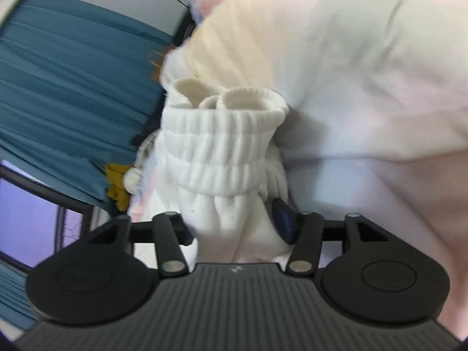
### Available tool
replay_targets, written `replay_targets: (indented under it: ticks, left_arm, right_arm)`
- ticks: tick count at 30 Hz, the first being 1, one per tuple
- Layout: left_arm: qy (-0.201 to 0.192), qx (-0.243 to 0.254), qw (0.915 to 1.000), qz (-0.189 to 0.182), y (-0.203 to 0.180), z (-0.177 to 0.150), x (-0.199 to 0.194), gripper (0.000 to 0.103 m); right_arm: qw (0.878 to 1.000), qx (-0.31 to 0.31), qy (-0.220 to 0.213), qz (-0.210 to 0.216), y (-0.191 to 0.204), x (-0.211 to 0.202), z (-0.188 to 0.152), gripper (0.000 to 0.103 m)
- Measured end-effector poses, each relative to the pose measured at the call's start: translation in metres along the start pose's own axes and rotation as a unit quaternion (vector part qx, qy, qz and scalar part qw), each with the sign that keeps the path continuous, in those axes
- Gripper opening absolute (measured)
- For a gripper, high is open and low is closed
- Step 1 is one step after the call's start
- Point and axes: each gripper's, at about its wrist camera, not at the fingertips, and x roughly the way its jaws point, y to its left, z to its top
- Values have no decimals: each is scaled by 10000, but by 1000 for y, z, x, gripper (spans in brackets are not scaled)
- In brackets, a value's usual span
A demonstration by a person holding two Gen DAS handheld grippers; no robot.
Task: Fold clothes
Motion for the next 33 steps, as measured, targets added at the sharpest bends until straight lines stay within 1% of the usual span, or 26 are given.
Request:
replay_targets:
  ticks: [1,2,3,4,6,8,9,10,11,13,14,17,20,22,25,28,30,33]
  left_arm:
    - [-61,63,9999,-51,-5,1,-18,73]
    - [-128,146,9998,-74,-9,4,-32,74]
    - [-196,227,9995,-54,-15,4,-52,78]
    - [-258,303,9992,-34,-20,5,-67,80]
    - [-377,430,9984,-22,-29,7,-98,80]
    - [-515,500,9974,-24,-38,8,-131,84]
    - [-587,530,9969,-24,-43,9,-144,89]
    - [-655,556,9963,-27,-47,8,-161,94]
    - [-722,582,9957,-30,-51,6,-177,95]
    - [-836,601,9947,-46,-57,3,-209,102]
    - [-880,590,9944,-60,-60,1,-224,102]
    - [-1019,619,9929,6,-65,-8,-269,103]
    - [-1052,720,9918,101,-68,-22,-309,103]
    - [-1080,763,9910,211,-68,-33,-331,103]
    - [-1135,829,9898,245,-67,-52,-360,103]
    - [-1193,873,9882,396,-63,-71,-379,103]
    - [-1253,860,9876,405,-58,-83,-388,103]
    - [-1290,845,9870,454,-47,-101,-396,103]
  right_arm:
    - [9998,-57,17,-179,4,-8,-2,73]
    - [9994,-138,10,-327,9,-16,-4,75]
    - [9988,-305,-80,-365,15,-27,-5,80]
    - [9980,-471,-159,-381,22,-37,-6,80]
    - [9961,-809,-251,-263,36,-59,-8,80]
    - [9922,-1179,-356,-186,51,-81,-11,80]
    - [9896,-1374,-402,-143,60,-91,-14,80]
    - [9866,-1565,-443,-96,69,-101,-17,80]
    - [9837,-1740,-459,-34,77,-112,-20,80]
    - [9773,-2066,-450,102,89,-134,-26,80]
    - [9733,-2244,-449,171,91,-152,-31,80]
    - [9587,-2780,-494,334,103,-185,-48,80]
    - [9437,-3235,-560,415,116,-215,-72,80]
    - [9364,-3427,-623,437,121,-241,-89,80]
    - [9255,-3692,-684,490,128,-267,-108,80]
    - [9156,-3912,-720,589,133,-280,-126,80]
    - [9090,-4051,-741,638,135,-286,-138,79]
    - [9000,-4252,-742,602,138,-290,-156,79]
